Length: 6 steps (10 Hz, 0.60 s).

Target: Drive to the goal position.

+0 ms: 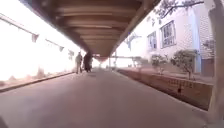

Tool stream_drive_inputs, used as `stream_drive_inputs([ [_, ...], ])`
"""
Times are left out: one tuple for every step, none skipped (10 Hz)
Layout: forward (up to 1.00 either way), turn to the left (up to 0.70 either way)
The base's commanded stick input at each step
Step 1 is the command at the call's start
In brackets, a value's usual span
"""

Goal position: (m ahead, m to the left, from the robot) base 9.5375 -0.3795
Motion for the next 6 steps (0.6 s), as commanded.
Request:
stream_drive_inputs([
  [0.85, 0.0],
  [0.85, 0.0],
  [0.85, 0.0],
  [0.85, 0.0],
  [0.85, 0.0],
  [0.85, 0.0],
])
